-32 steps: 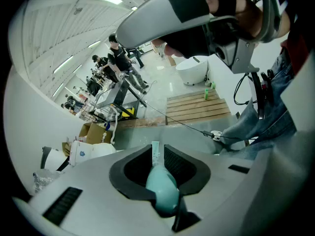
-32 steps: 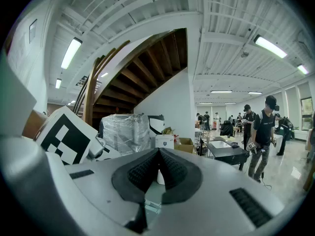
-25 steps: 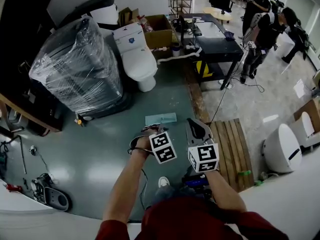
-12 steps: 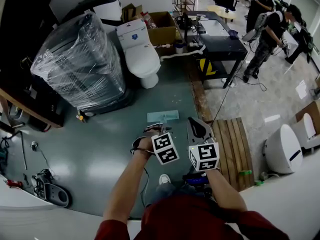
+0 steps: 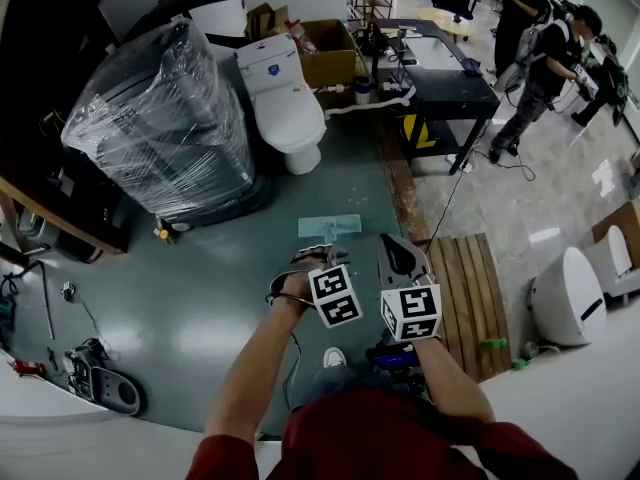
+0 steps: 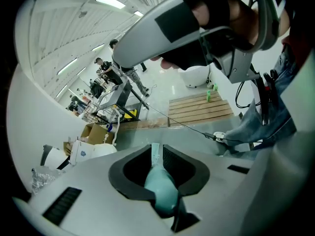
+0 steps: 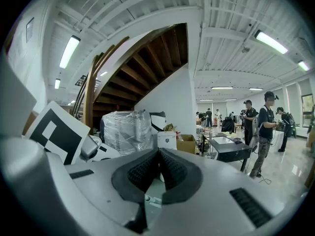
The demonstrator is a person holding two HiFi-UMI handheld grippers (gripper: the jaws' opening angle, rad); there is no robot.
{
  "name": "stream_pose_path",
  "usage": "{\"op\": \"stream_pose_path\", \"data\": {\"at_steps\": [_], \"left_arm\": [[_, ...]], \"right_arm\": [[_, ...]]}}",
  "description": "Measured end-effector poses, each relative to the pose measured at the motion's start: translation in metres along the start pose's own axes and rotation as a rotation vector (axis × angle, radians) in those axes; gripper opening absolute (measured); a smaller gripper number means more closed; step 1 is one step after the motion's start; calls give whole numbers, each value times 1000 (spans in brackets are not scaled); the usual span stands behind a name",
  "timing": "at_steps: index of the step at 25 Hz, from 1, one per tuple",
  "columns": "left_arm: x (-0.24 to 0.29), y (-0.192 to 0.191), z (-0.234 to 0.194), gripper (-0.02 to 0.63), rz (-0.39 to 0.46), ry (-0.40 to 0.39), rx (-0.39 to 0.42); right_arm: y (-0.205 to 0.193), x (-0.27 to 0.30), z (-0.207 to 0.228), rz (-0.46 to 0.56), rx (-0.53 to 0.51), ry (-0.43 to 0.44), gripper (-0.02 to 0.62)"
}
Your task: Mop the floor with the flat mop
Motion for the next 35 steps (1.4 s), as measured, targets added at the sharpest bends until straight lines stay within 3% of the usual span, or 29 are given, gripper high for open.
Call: {"op": "stream_pose_path", "data": {"at_steps": [11, 26, 35], "left_arm": [[16, -37, -44, 71, 32, 12, -16], [50, -8, -142, 61, 60, 4, -39], [49, -9, -122, 61, 39, 0, -7]], "right_arm": [[-4, 35, -19, 10, -2, -52, 17], [19, 111, 50, -13, 42, -38, 17], [11, 113, 61, -26, 58, -49, 17]]}}
Point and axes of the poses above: the fingertips, and each gripper's own axes: x forward along the fingers, z to its right, y out of its top, the point moved 5 cm from there along -x, backward along the fingers, and after that the axes turned 14 degrees about x, right-handed, at the moved point
